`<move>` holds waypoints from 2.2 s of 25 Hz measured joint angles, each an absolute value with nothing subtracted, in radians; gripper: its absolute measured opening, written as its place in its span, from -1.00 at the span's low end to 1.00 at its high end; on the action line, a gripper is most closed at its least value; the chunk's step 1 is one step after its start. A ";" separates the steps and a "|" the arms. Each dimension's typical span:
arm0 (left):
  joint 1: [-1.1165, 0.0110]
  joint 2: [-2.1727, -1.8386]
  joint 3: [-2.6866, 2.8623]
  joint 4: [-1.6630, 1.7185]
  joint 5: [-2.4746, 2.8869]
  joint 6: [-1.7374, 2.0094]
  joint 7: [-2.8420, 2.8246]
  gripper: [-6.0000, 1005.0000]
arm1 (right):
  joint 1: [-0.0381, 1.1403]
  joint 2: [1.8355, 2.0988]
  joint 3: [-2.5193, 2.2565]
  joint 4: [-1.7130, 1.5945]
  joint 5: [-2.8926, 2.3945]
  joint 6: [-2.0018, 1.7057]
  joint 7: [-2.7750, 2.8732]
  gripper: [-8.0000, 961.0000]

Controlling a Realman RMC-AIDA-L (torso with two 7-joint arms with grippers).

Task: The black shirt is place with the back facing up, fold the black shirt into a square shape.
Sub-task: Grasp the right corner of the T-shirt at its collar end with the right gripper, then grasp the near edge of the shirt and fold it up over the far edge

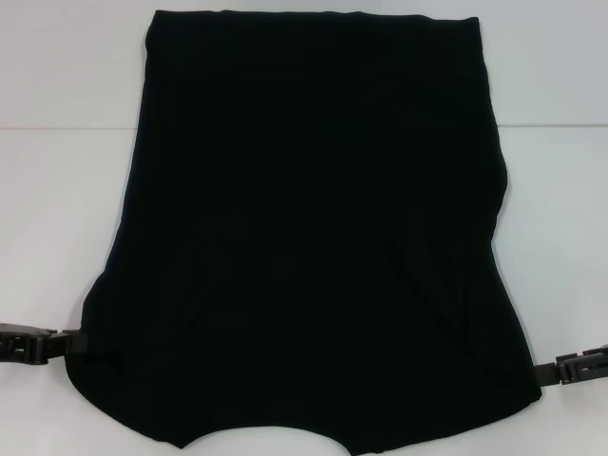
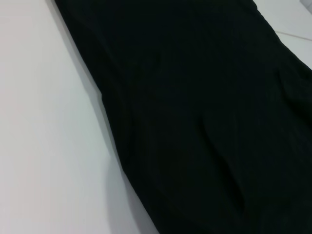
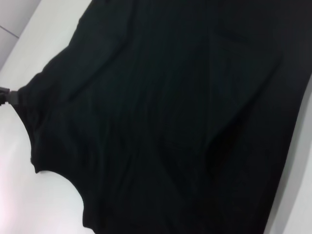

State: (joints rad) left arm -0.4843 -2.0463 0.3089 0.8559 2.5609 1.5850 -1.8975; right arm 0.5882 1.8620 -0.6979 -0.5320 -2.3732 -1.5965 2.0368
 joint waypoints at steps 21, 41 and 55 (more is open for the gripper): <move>-0.486 -2.042 0.308 0.856 2.559 1.577 -1.893 -0.92 | 0.660 1.927 -0.705 -0.529 -2.469 -1.563 2.060 0.72; -0.496 -2.039 0.308 0.854 2.557 1.565 -1.882 -0.91 | 0.682 1.965 -0.698 -0.540 -2.464 -1.563 2.088 0.59; -0.497 -2.037 0.307 0.854 2.557 1.562 -1.866 -0.91 | 0.701 1.969 -0.708 -0.534 -2.469 -1.517 2.152 -0.20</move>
State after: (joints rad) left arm -0.4970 -2.0370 0.3068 0.8544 2.5570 1.5620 -1.8662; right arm 0.7012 1.9694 -0.7076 -0.5345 -2.4685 -1.5173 2.1515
